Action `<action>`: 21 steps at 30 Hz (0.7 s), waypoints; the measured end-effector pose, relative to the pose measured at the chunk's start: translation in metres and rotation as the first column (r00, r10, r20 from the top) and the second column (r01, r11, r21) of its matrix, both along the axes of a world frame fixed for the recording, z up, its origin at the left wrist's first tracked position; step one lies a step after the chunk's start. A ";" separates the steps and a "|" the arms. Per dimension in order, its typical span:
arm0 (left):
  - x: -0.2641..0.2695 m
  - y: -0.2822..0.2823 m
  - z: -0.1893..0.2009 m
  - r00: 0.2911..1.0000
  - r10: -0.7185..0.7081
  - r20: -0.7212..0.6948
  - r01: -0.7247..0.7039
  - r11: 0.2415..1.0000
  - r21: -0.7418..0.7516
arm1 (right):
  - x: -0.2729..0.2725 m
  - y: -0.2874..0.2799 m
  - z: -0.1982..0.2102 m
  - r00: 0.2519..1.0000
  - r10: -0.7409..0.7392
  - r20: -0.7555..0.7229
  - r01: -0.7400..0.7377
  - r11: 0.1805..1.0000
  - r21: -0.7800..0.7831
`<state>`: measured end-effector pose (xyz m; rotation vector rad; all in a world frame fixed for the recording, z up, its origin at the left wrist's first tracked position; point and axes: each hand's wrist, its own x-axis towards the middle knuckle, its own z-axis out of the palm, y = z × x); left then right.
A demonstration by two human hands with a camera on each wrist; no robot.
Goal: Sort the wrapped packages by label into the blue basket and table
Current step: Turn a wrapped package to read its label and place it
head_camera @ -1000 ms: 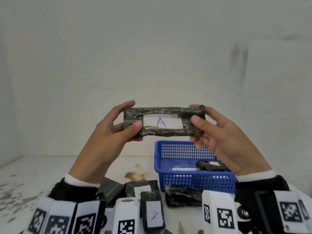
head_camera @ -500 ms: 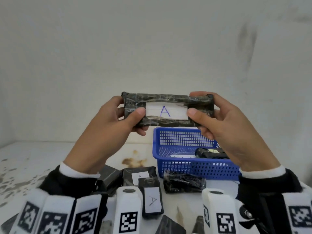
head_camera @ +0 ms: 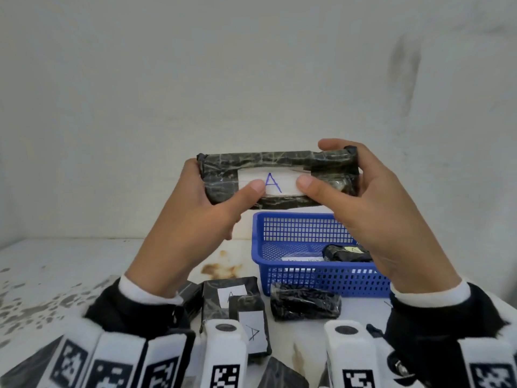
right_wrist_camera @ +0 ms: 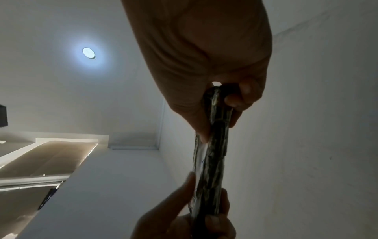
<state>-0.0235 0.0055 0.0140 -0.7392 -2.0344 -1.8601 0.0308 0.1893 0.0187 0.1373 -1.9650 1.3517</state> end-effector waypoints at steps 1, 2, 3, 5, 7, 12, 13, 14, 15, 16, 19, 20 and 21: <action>0.000 0.001 0.000 1.000 0.010 -0.008 -0.010 1.000 -0.008 | 0.000 -0.001 0.000 1.000 -0.011 -0.001 0.011 1.000 0.009; 0.000 0.002 0.000 1.000 0.020 -0.020 -0.020 1.000 -0.014 | 0.001 -0.003 -0.001 1.000 -0.025 0.000 0.025 0.999 0.022; 0.000 0.003 0.000 0.999 0.030 -0.031 -0.030 0.999 -0.018 | 0.001 -0.004 -0.001 0.999 -0.037 -0.001 0.037 0.999 0.033; 0.000 0.004 -0.001 0.998 0.040 -0.038 -0.040 0.999 -0.023 | 0.003 -0.006 -0.001 0.999 -0.048 -0.001 0.048 0.998 0.037; 0.001 0.005 -0.002 0.998 0.041 -0.050 -0.042 0.998 -0.036 | 0.004 -0.008 -0.001 0.999 -0.052 0.000 0.052 0.998 0.034; 0.004 0.006 -0.001 0.997 0.049 -0.065 -0.050 0.999 -0.015 | 0.006 -0.012 0.000 0.997 -0.075 -0.014 0.075 0.997 0.033; 0.004 0.006 -0.001 0.997 0.051 -0.064 -0.052 0.999 -0.008 | 0.006 -0.013 -0.001 0.997 -0.080 -0.018 0.080 0.996 0.036; 0.004 0.006 -0.001 0.997 0.056 -0.060 -0.057 0.998 -0.005 | 0.006 -0.013 -0.001 0.996 -0.087 -0.021 0.087 0.995 0.044; 0.003 0.006 -0.001 0.997 0.063 -0.054 -0.063 0.998 -0.002 | 0.007 -0.014 0.000 0.996 -0.091 -0.020 0.092 0.995 0.051; 0.003 0.005 0.000 0.997 0.067 -0.049 -0.067 0.998 0.002 | 0.007 -0.014 0.000 0.996 -0.088 -0.013 0.088 0.995 0.054; 0.004 0.003 0.001 0.997 0.059 -0.056 -0.058 0.998 0.017 | 0.006 -0.009 0.001 0.998 -0.062 0.004 0.062 0.997 0.041; 0.004 0.002 0.001 0.997 0.055 -0.055 -0.053 0.998 0.028 | 0.005 -0.007 0.001 0.998 -0.058 0.000 0.058 0.997 0.045; 0.004 0.001 0.002 0.997 0.054 -0.050 -0.052 0.998 0.042 | 0.005 -0.006 0.001 0.999 -0.051 -0.003 0.051 0.998 0.049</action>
